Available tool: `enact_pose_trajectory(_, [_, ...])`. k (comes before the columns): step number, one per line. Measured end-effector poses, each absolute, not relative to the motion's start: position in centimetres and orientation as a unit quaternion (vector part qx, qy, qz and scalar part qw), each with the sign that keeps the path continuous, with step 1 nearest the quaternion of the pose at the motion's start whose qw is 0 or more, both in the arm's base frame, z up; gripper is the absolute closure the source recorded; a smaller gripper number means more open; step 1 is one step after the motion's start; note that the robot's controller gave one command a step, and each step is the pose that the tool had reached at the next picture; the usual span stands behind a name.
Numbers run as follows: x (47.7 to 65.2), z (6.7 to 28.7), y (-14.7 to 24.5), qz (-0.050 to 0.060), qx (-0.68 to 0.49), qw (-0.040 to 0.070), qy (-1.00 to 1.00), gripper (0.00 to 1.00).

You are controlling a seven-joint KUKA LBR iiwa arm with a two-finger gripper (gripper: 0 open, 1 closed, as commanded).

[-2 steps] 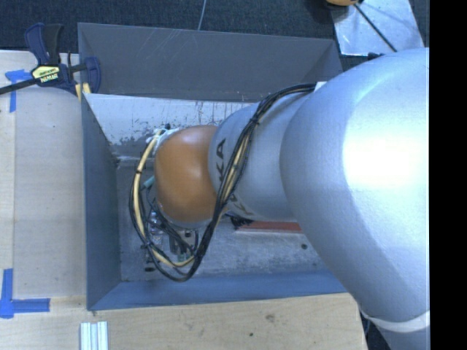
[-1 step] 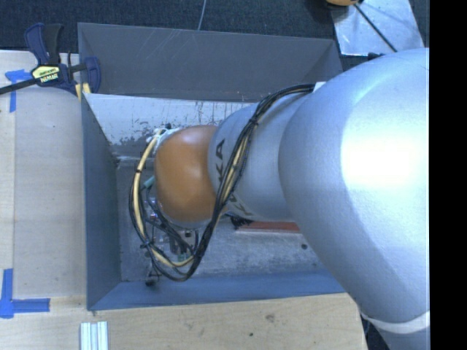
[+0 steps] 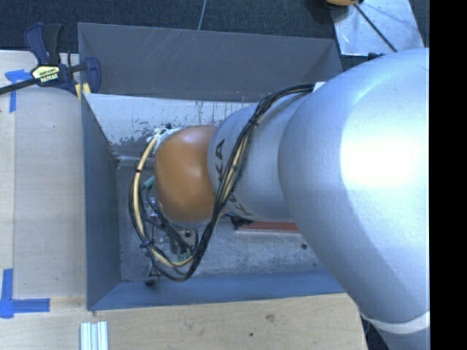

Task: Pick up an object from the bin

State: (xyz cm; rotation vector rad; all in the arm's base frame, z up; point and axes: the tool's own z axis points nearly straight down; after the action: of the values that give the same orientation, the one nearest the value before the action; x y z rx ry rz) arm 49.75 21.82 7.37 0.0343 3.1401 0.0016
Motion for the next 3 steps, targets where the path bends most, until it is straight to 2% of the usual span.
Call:
enact_pose_trajectory(1, [50.7, 8.4, 21.2, 0.001, 0.029, 0.001, 1.0, 0.0])
enact_pose_trajectory(2, [53.8, 7.8, 11.6, 0.0, -0.013, 0.001, 1.0, 1.0])
enact_pose_trajectory(3, [53.8, 7.8, 11.6, 0.0, -0.012, 0.001, 1.0, 0.0])
